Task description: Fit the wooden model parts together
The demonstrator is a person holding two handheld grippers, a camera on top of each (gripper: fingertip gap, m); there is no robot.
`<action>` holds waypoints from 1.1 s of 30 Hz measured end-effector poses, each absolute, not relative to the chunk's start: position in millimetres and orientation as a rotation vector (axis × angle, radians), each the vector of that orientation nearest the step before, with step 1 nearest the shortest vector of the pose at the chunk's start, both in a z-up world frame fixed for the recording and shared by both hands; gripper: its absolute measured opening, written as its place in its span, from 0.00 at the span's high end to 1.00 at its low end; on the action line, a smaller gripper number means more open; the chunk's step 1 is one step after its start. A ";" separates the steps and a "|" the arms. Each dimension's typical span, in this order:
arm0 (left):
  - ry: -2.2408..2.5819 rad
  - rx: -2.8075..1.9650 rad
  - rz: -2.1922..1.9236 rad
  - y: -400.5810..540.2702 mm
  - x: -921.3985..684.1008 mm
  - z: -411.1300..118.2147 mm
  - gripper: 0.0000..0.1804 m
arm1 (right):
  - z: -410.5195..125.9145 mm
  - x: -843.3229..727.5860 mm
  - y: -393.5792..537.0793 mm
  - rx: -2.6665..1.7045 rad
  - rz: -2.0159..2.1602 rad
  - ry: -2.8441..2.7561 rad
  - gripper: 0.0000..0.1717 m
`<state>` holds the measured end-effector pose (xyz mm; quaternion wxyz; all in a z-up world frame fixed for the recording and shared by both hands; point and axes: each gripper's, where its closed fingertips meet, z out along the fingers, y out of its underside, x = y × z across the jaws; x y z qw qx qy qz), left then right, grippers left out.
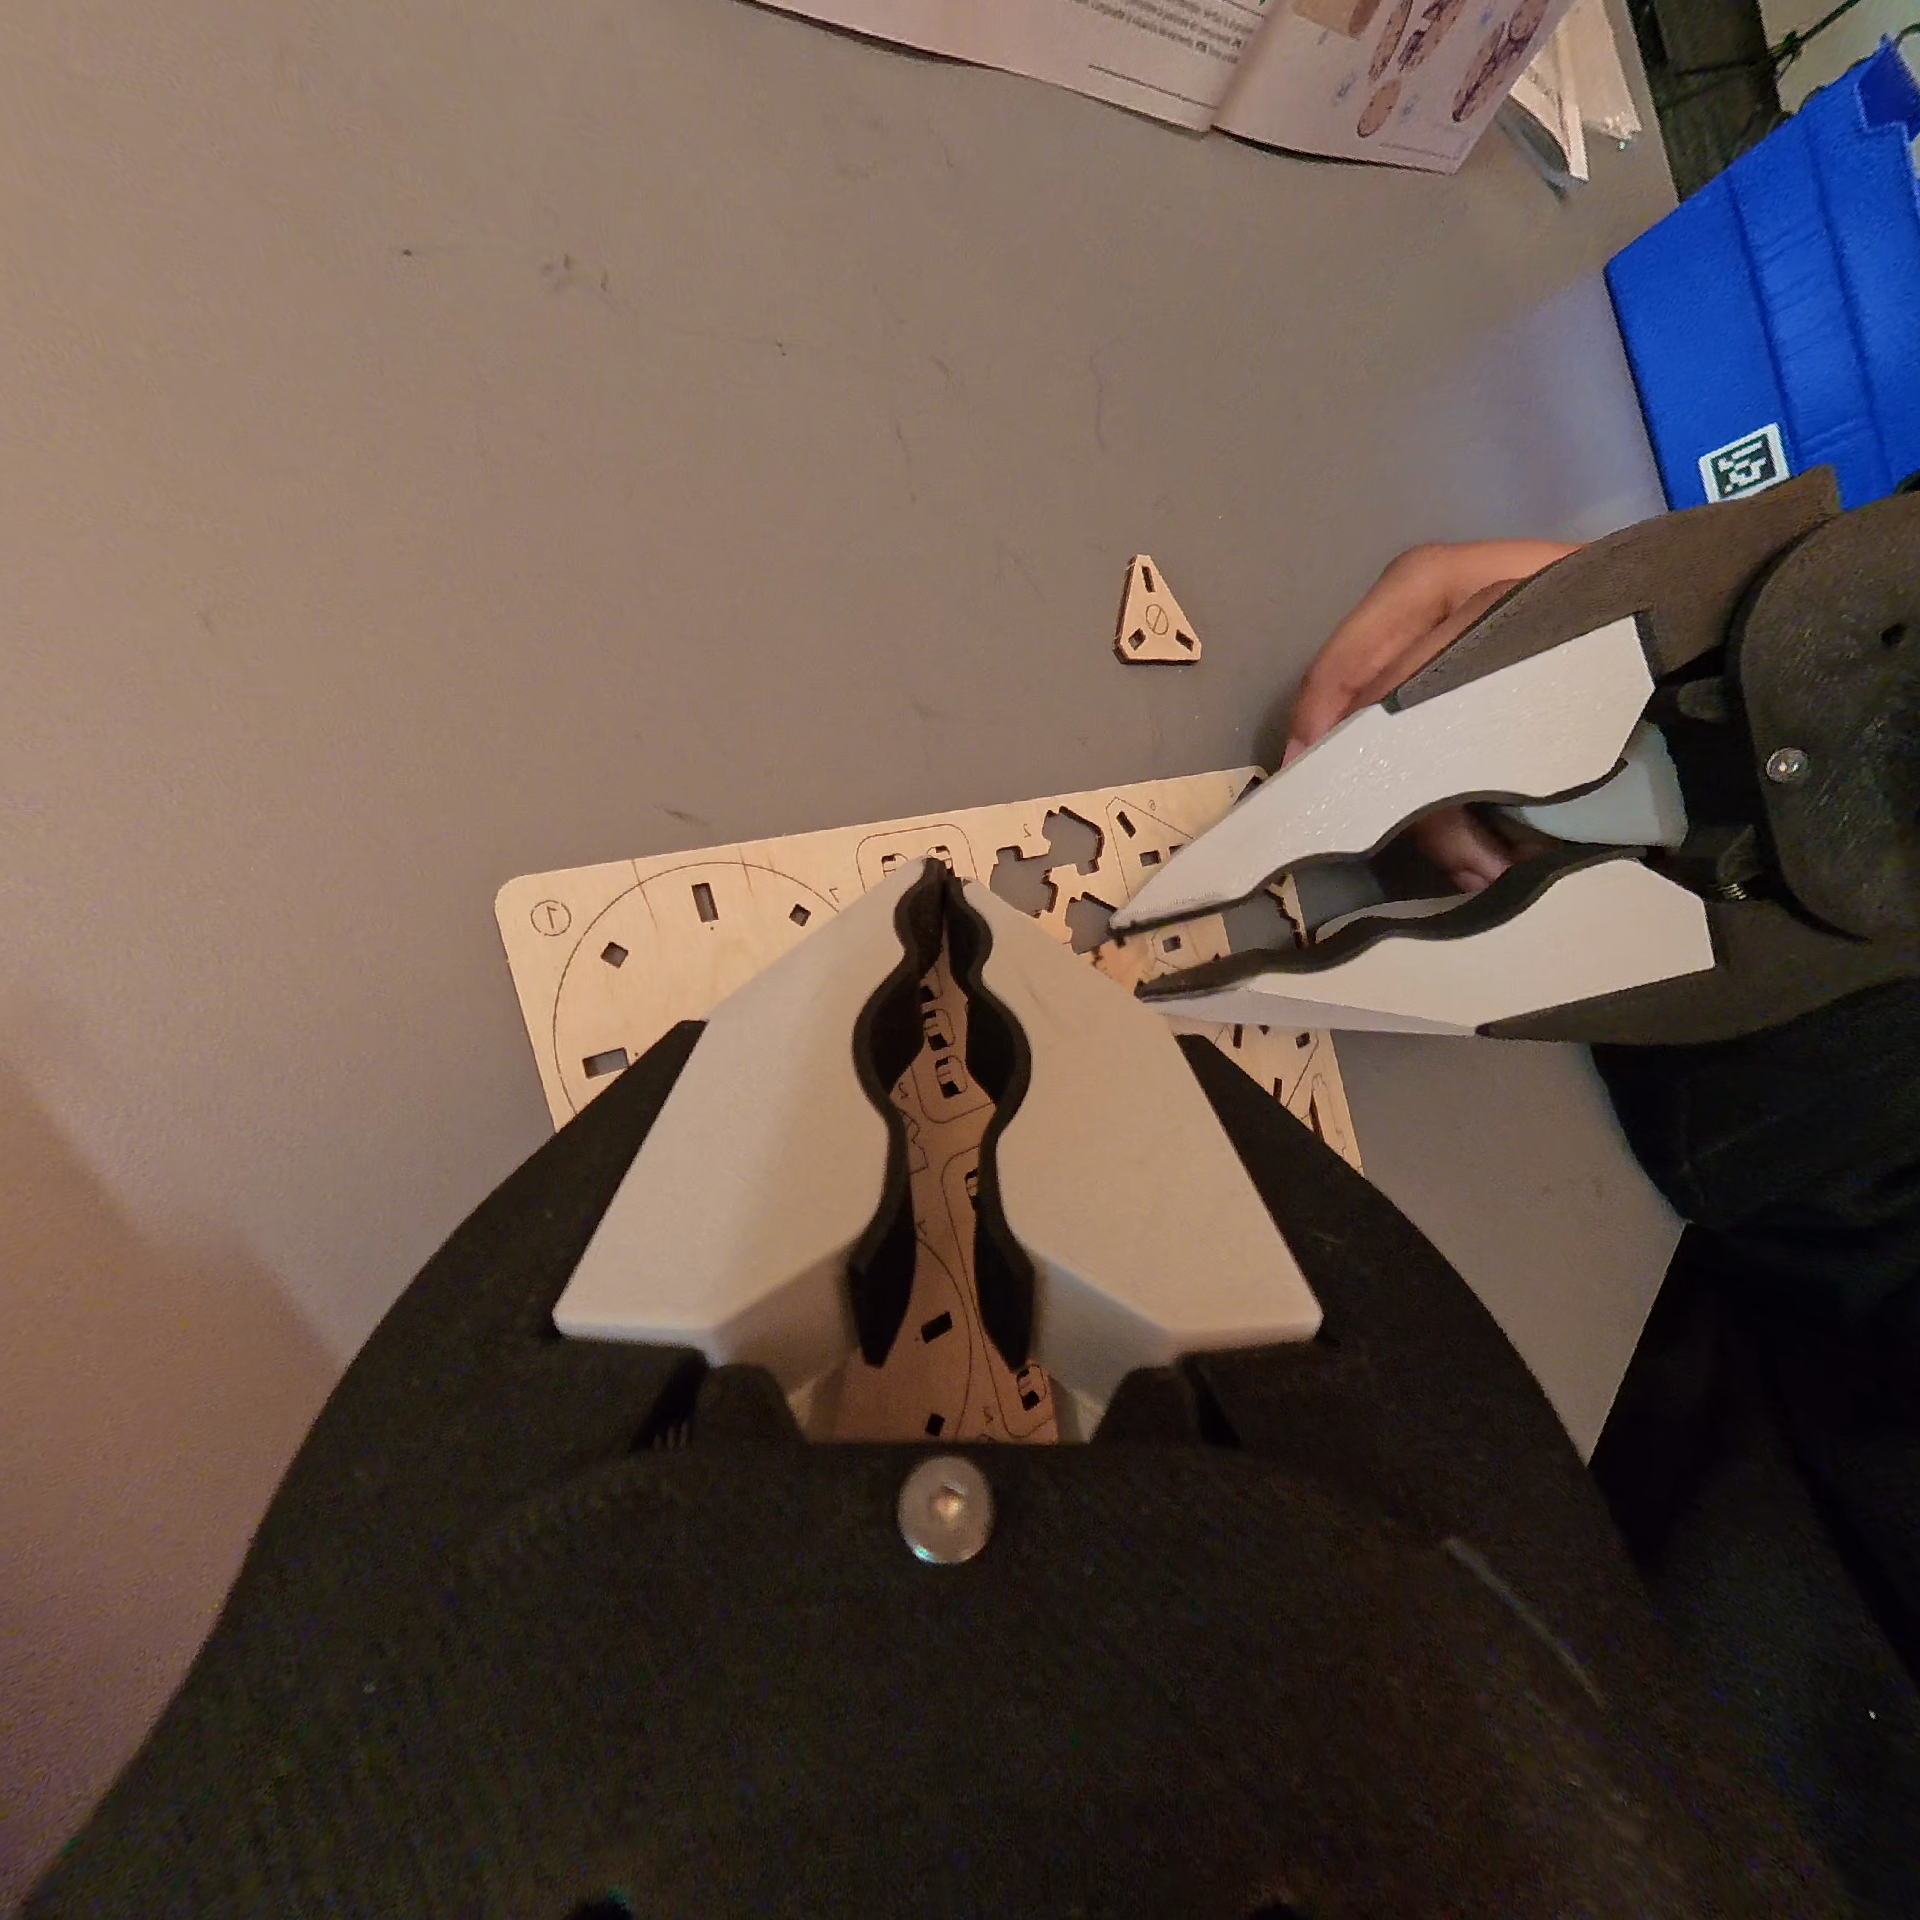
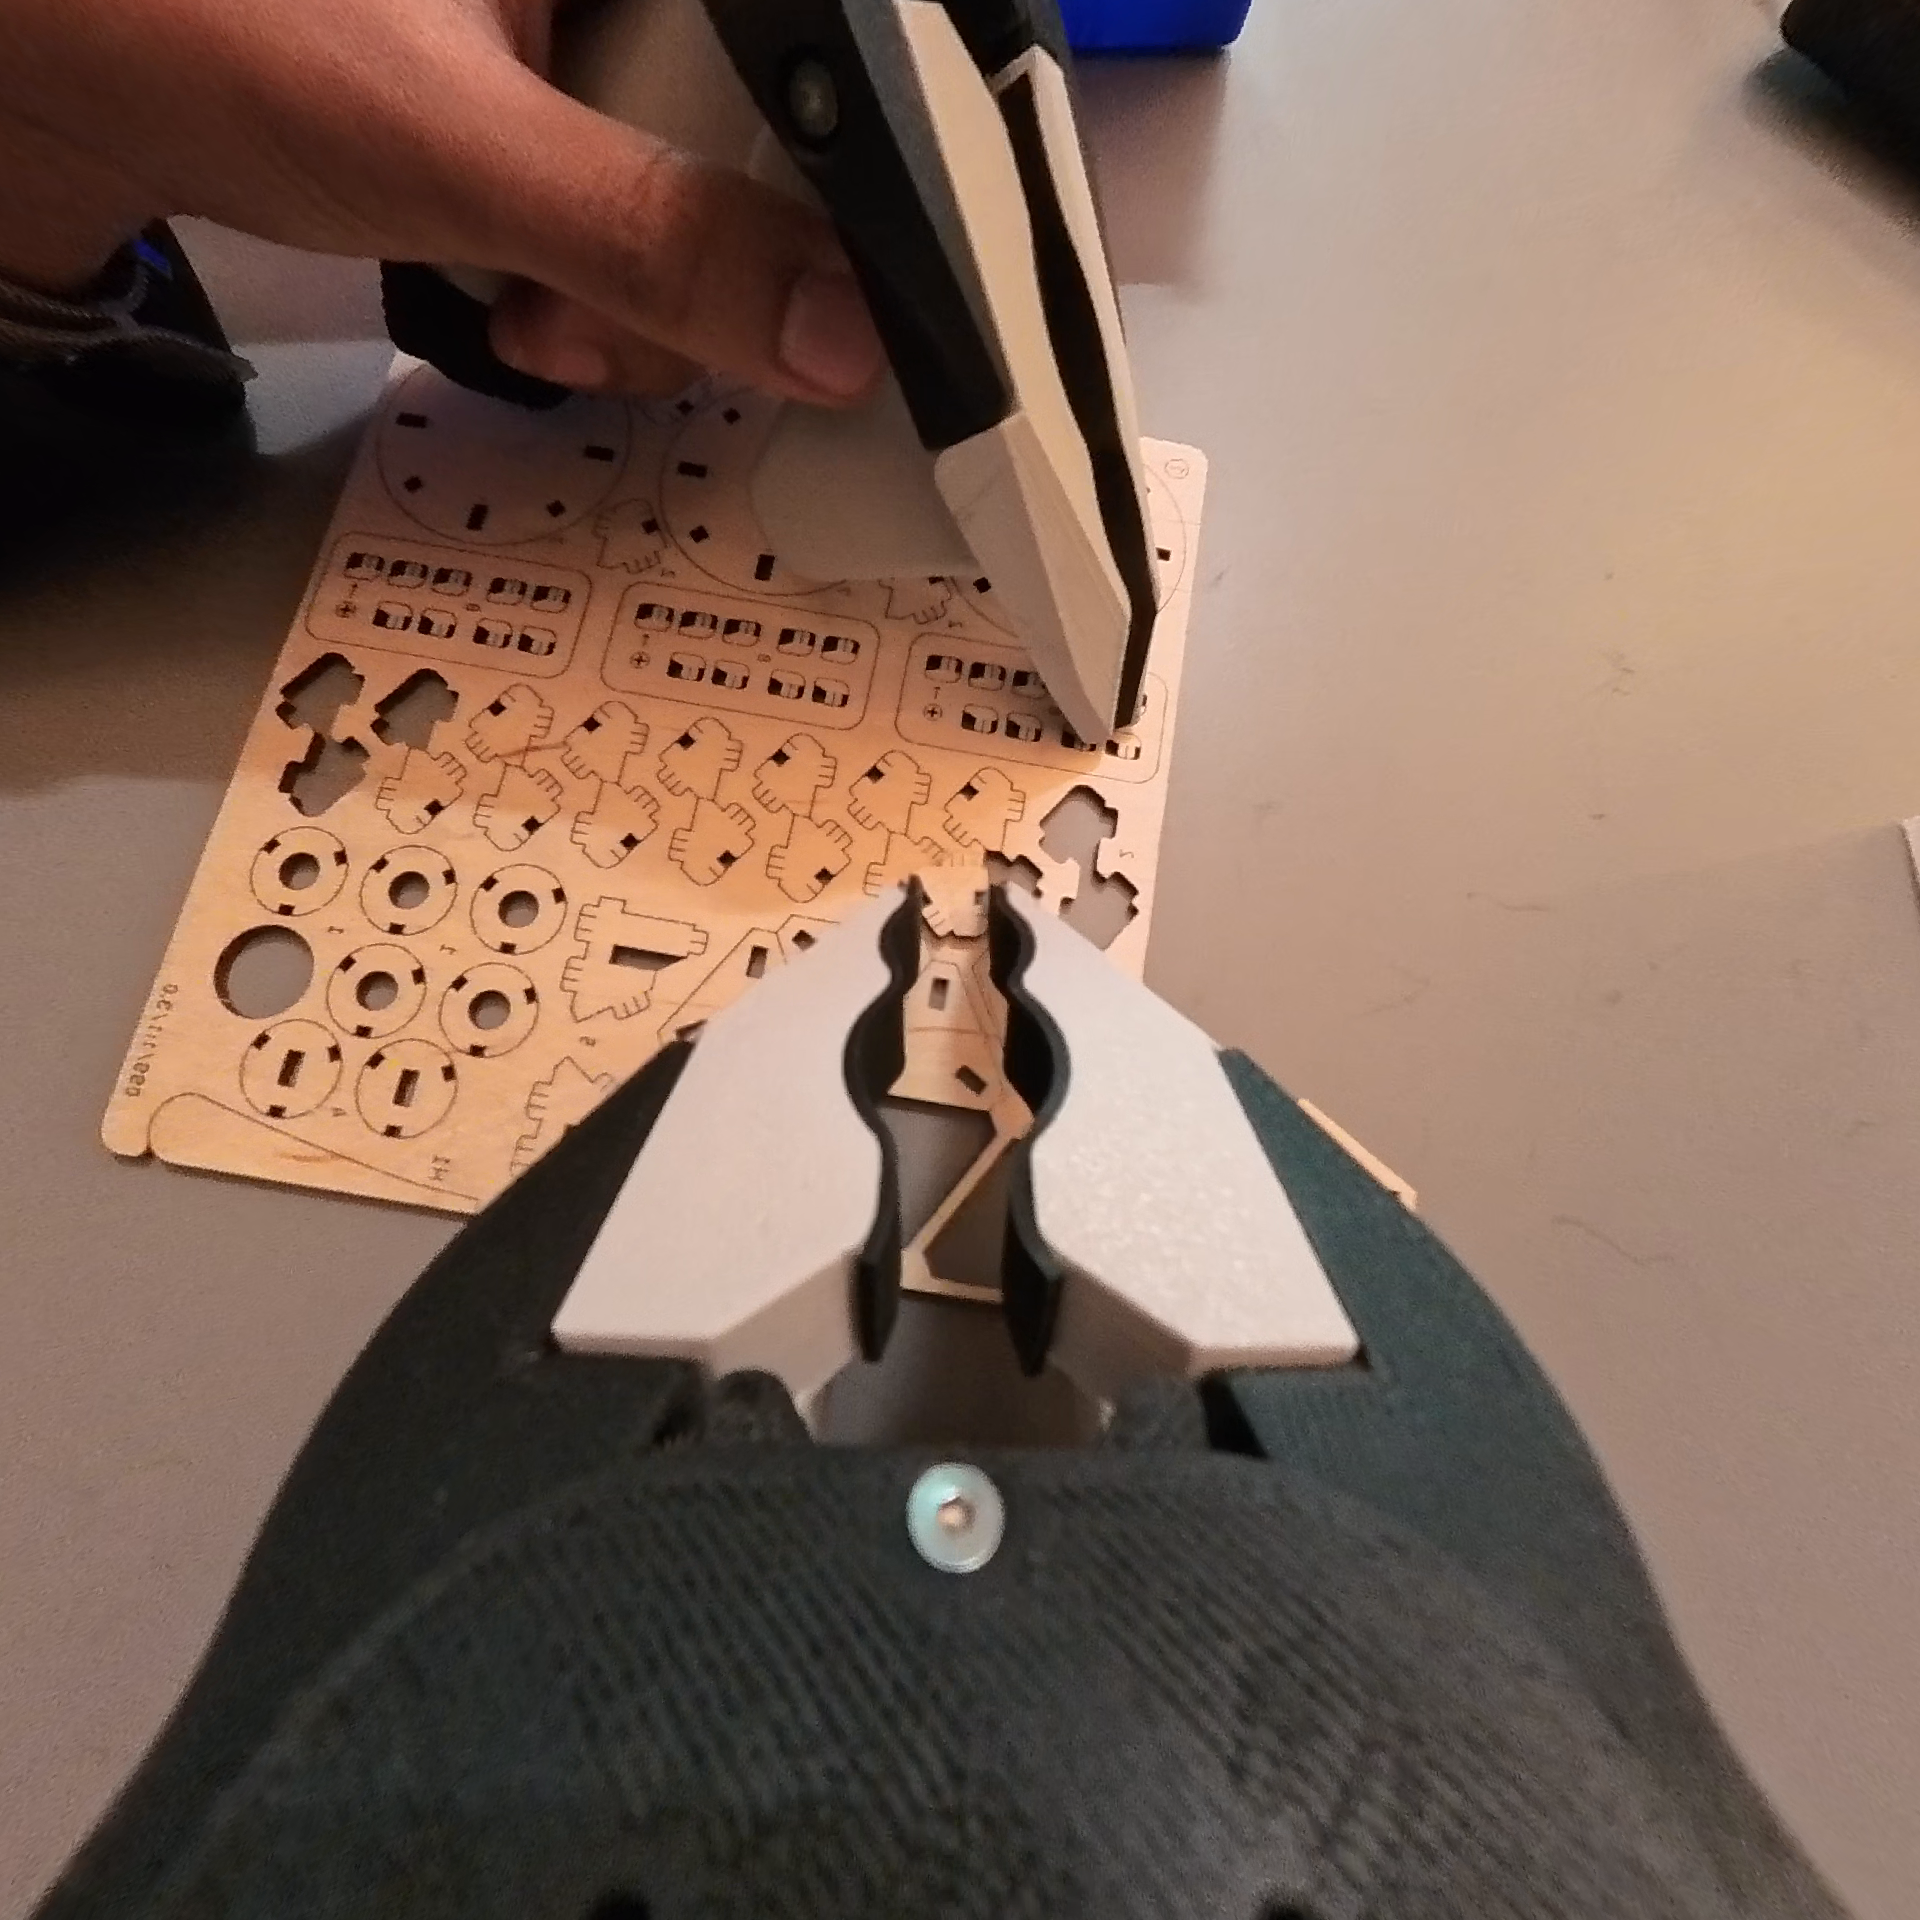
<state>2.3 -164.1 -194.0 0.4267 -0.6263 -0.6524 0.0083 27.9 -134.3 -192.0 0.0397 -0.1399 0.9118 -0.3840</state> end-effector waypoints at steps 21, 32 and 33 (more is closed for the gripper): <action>-1.630 -1.565 0.020 -164.2 2.7 -194.0 1.00 | -180.0 -3.3 -135.0 -0.052 -1.178 2.840 0.92; -1.631 -1.566 0.020 -164.3 2.8 -194.1 1.00 | -190.7 11.8 -131.1 -0.148 -1.097 2.833 0.95; -1.630 -1.567 0.021 -164.3 2.8 -194.0 1.00 | -190.9 14.2 -130.6 -0.151 -1.089 2.820 0.94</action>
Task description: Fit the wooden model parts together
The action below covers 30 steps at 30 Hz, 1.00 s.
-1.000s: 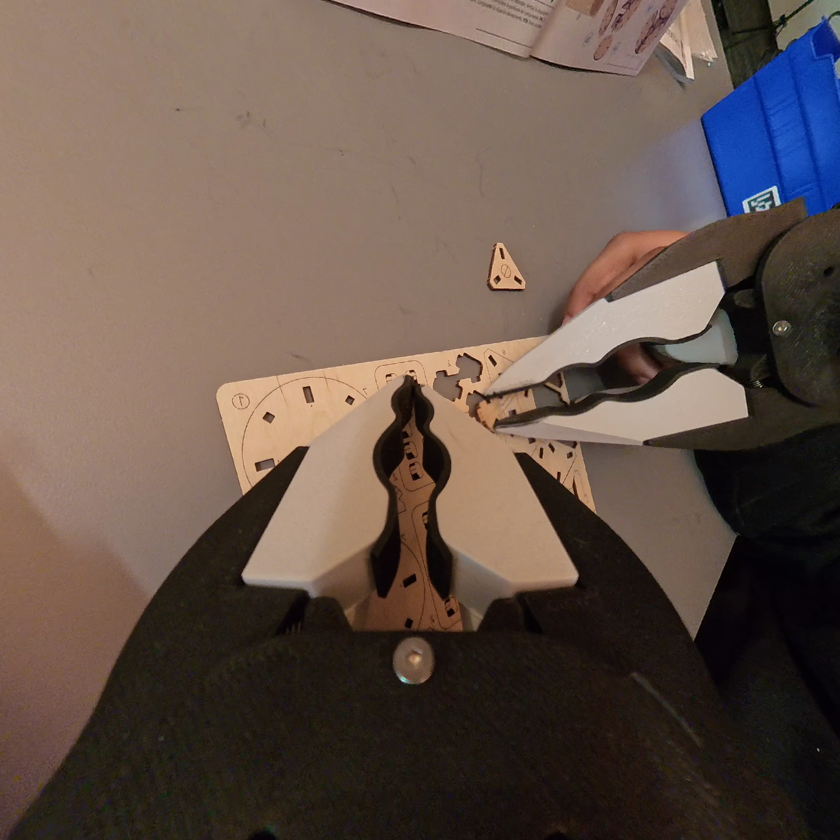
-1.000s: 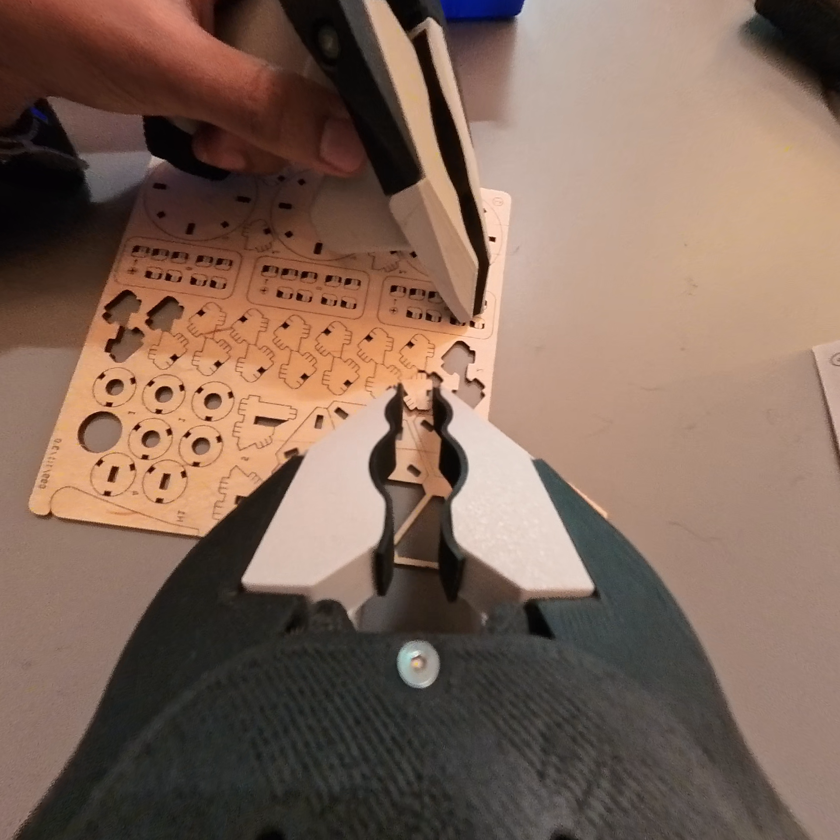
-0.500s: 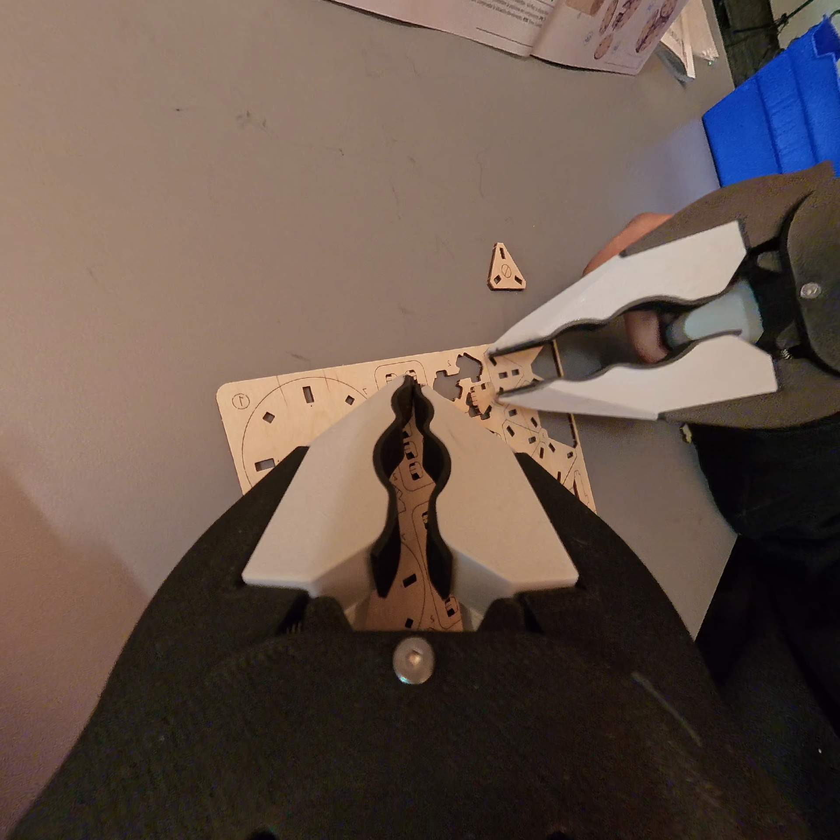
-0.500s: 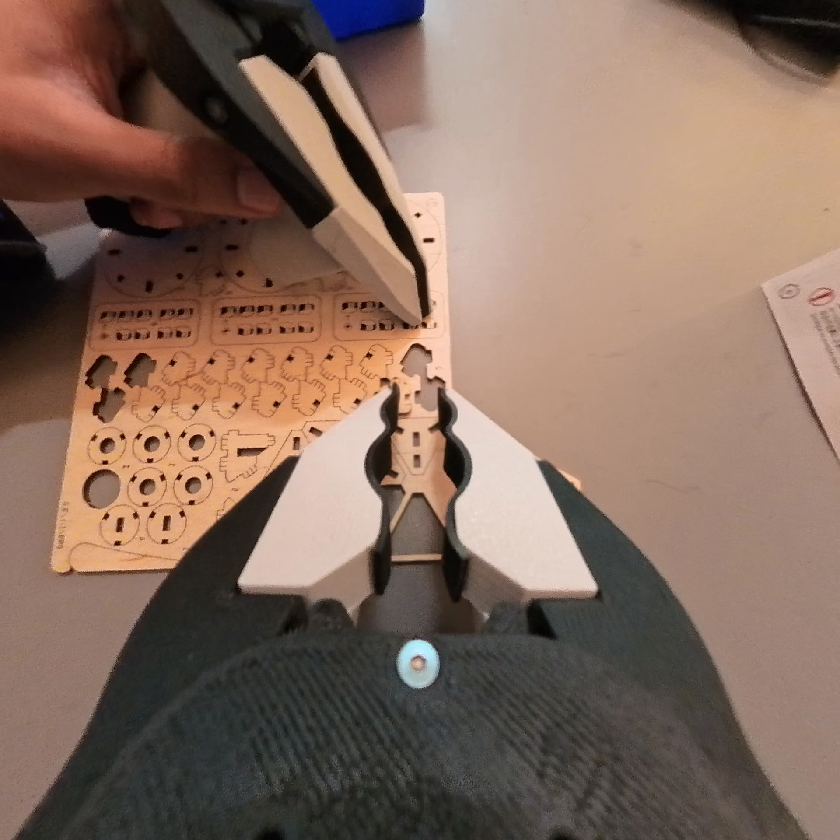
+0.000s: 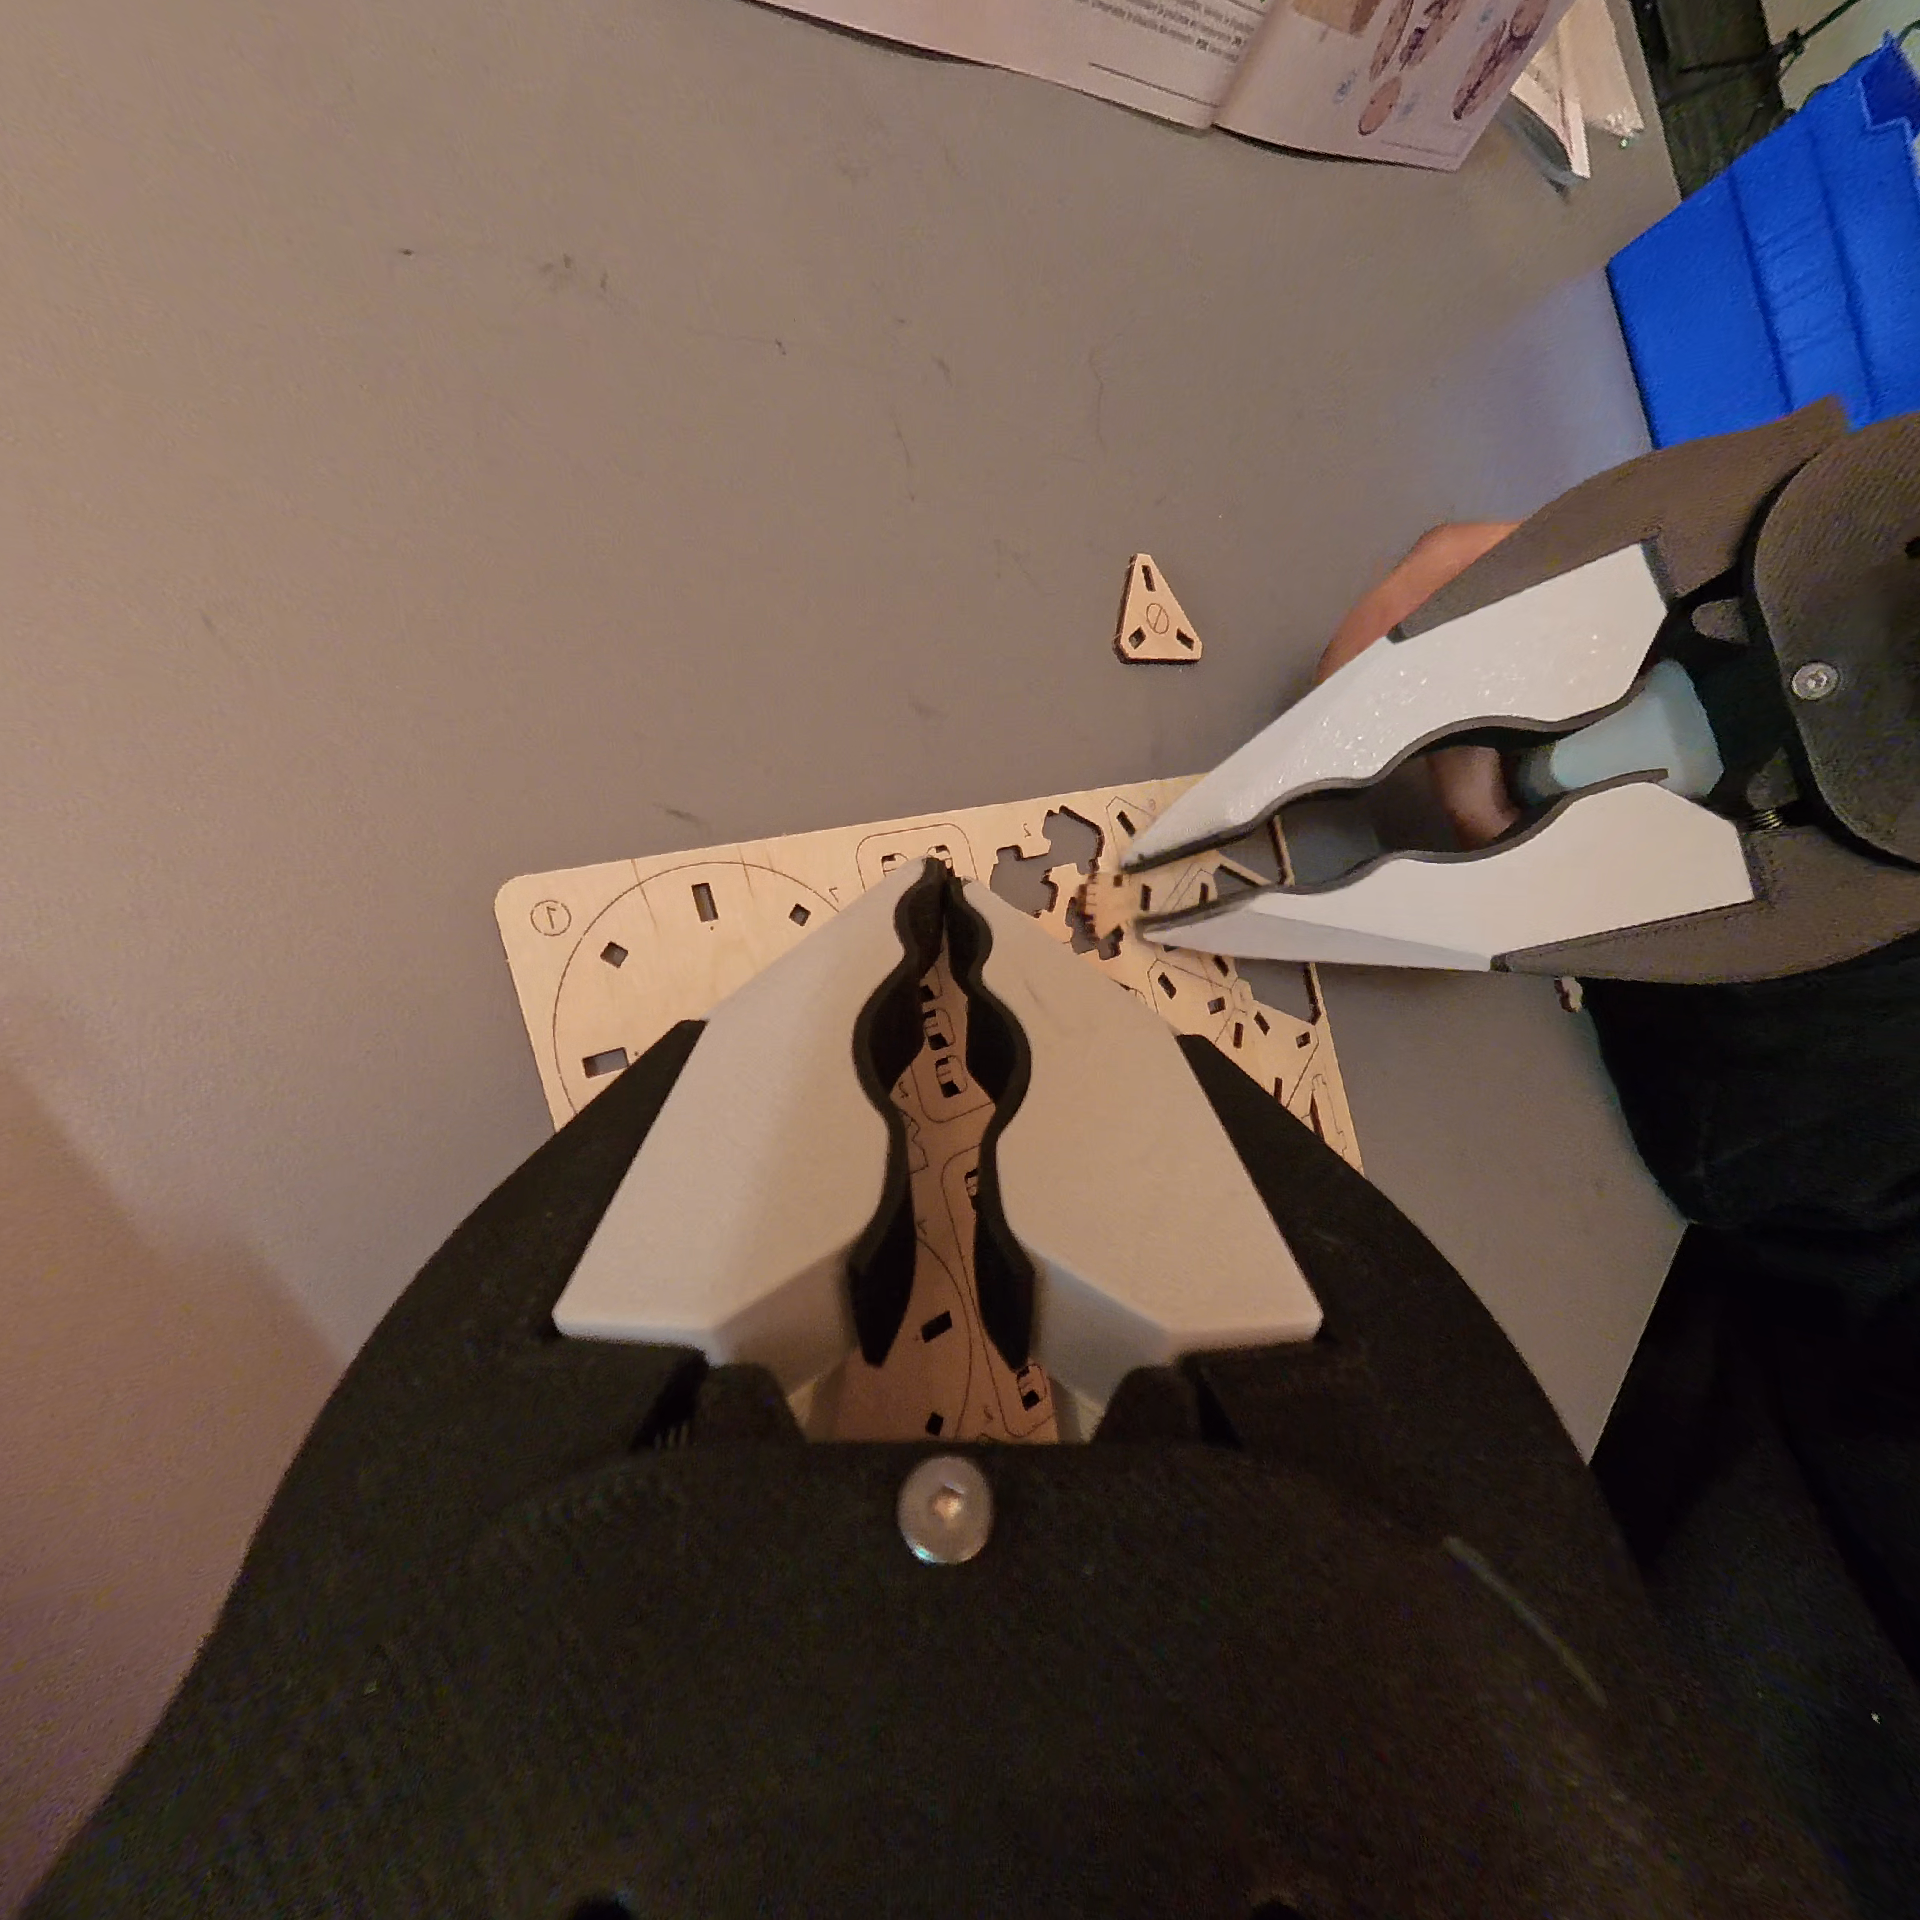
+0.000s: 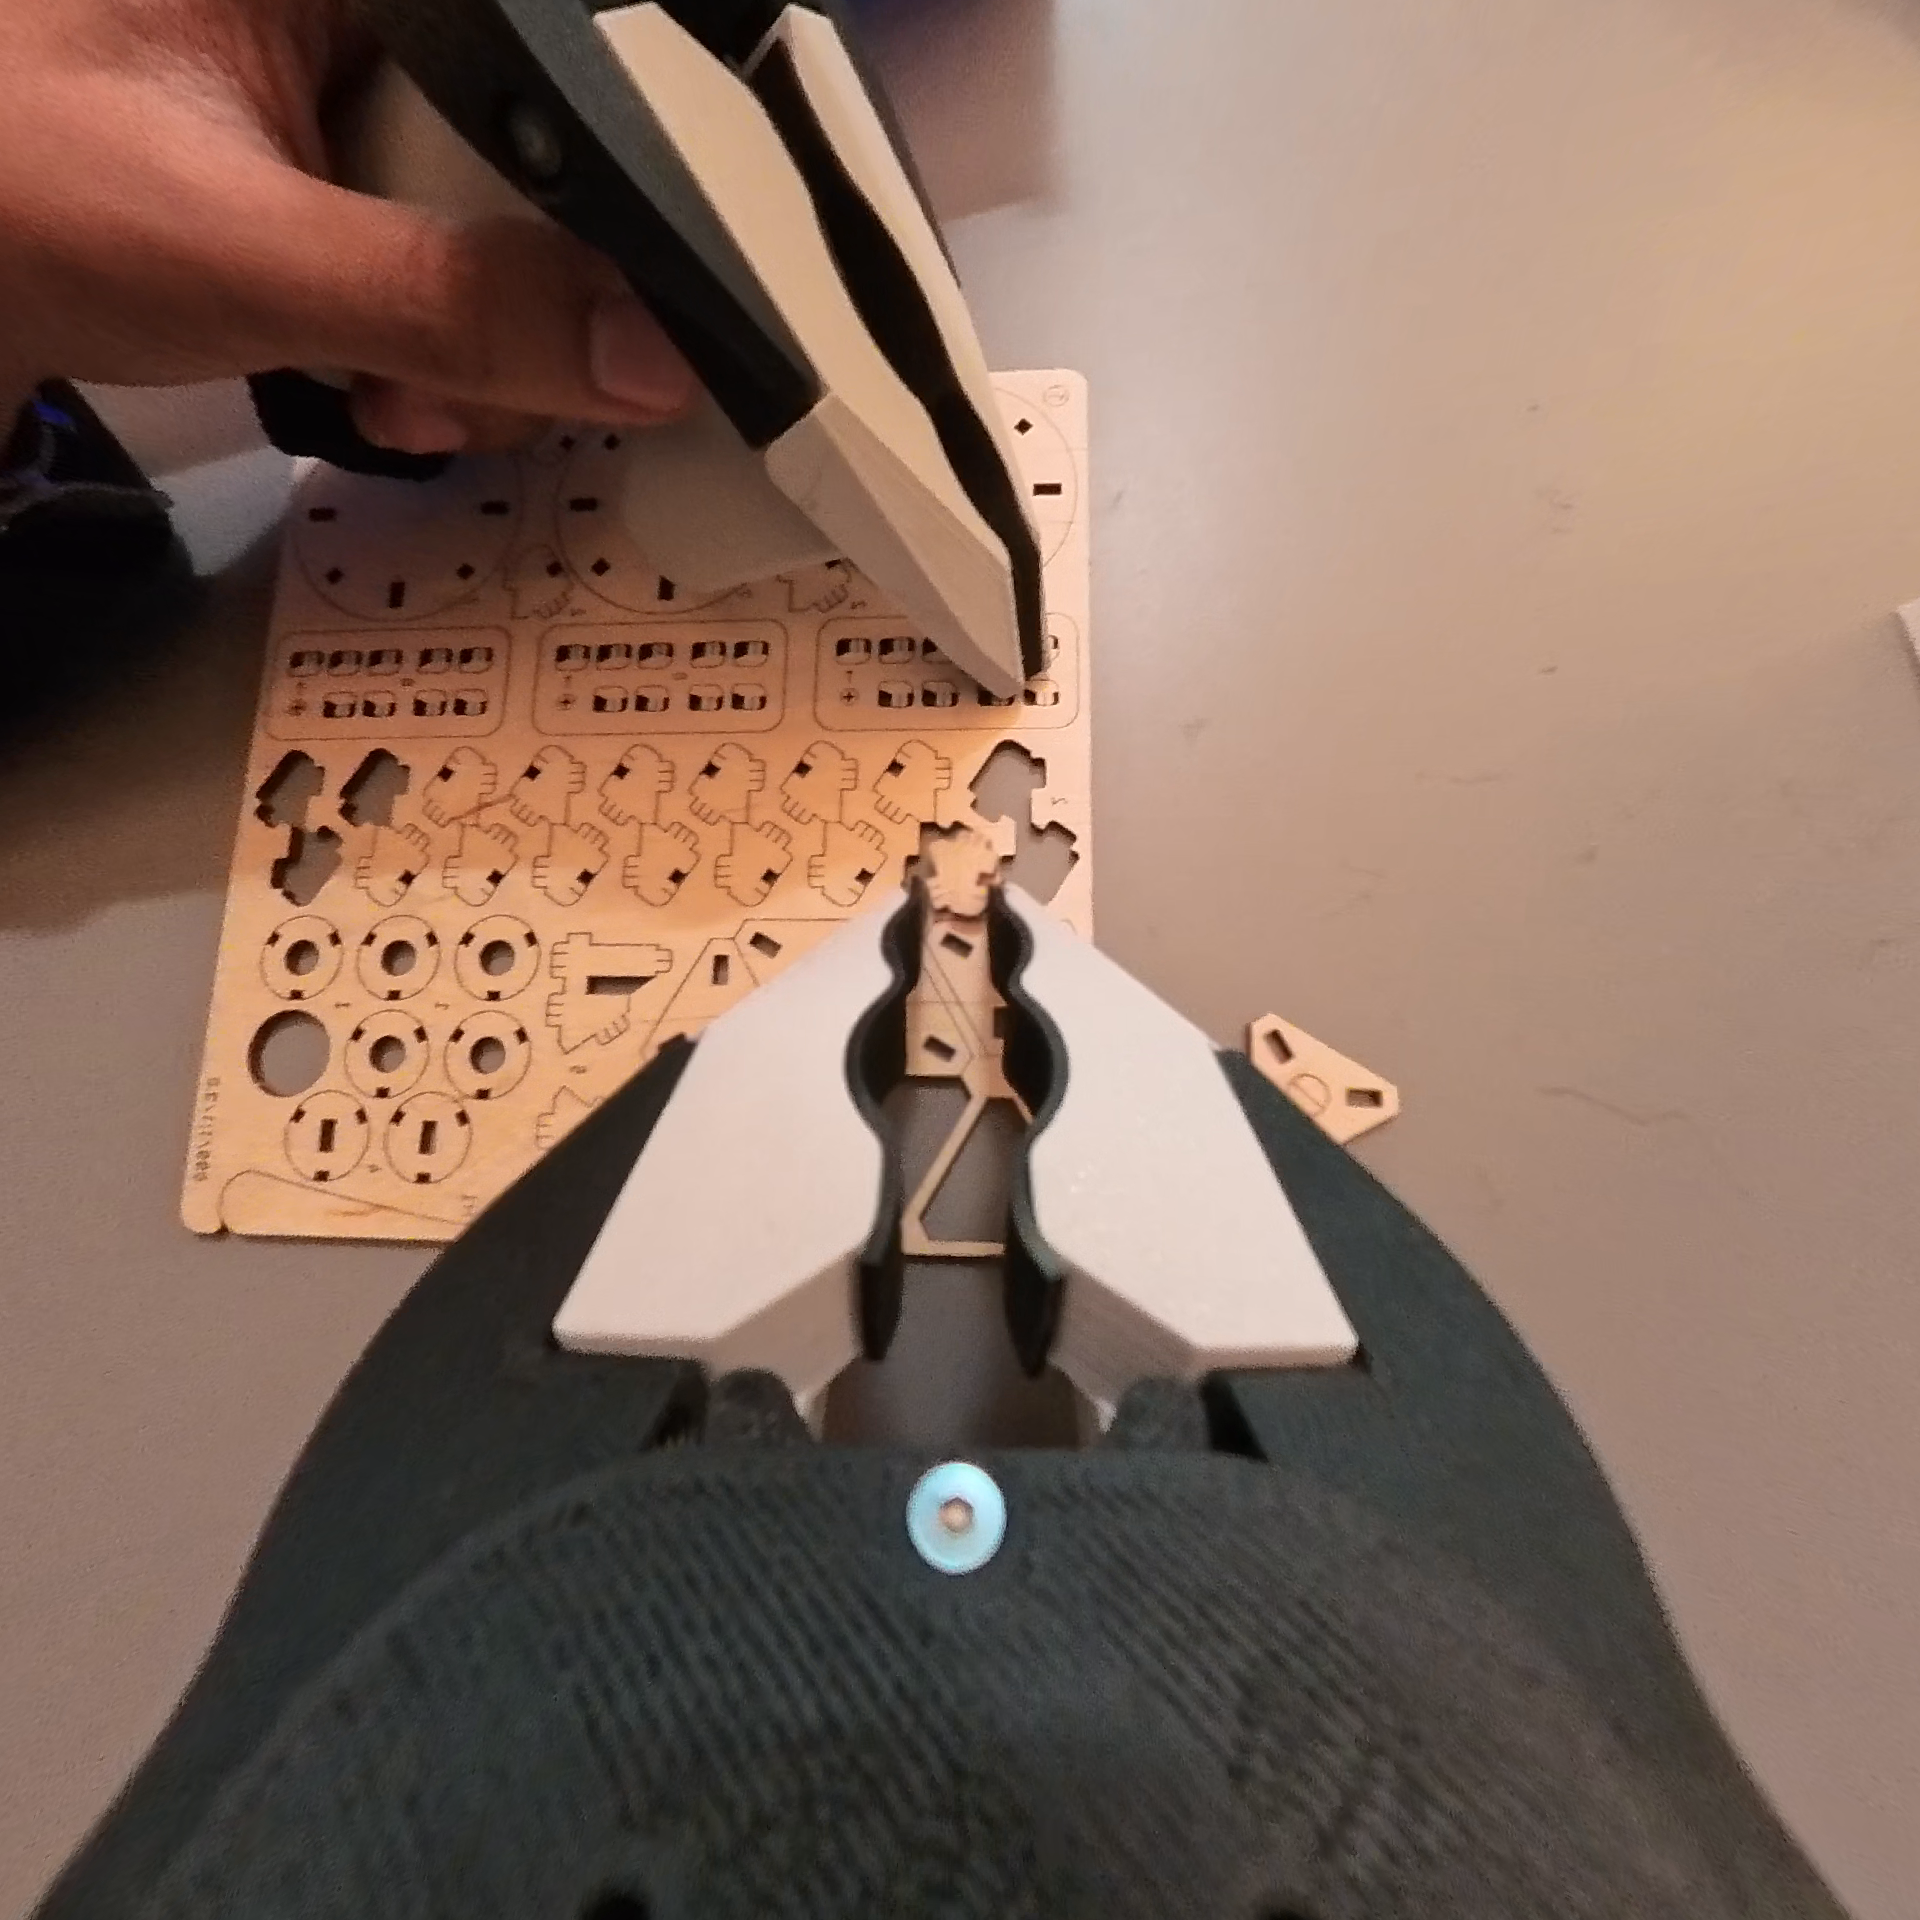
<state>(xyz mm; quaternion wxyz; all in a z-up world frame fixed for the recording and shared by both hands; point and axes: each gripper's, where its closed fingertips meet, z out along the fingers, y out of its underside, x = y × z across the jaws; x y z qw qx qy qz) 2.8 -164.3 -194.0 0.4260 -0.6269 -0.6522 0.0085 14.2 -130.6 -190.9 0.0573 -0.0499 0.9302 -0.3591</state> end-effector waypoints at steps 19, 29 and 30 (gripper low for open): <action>-1.629 -1.565 0.015 -163.9 2.9 -193.8 1.00 | -190.6 12.7 -131.0 -0.107 -1.075 2.820 0.95; -1.629 -1.565 0.015 -163.8 2.8 -193.7 1.00 | -192.9 17.2 -132.4 -0.029 -1.026 2.824 0.94; -1.629 -1.564 0.015 -163.7 2.8 -193.7 1.00 | -192.9 17.4 -132.4 -0.024 -1.023 2.826 0.94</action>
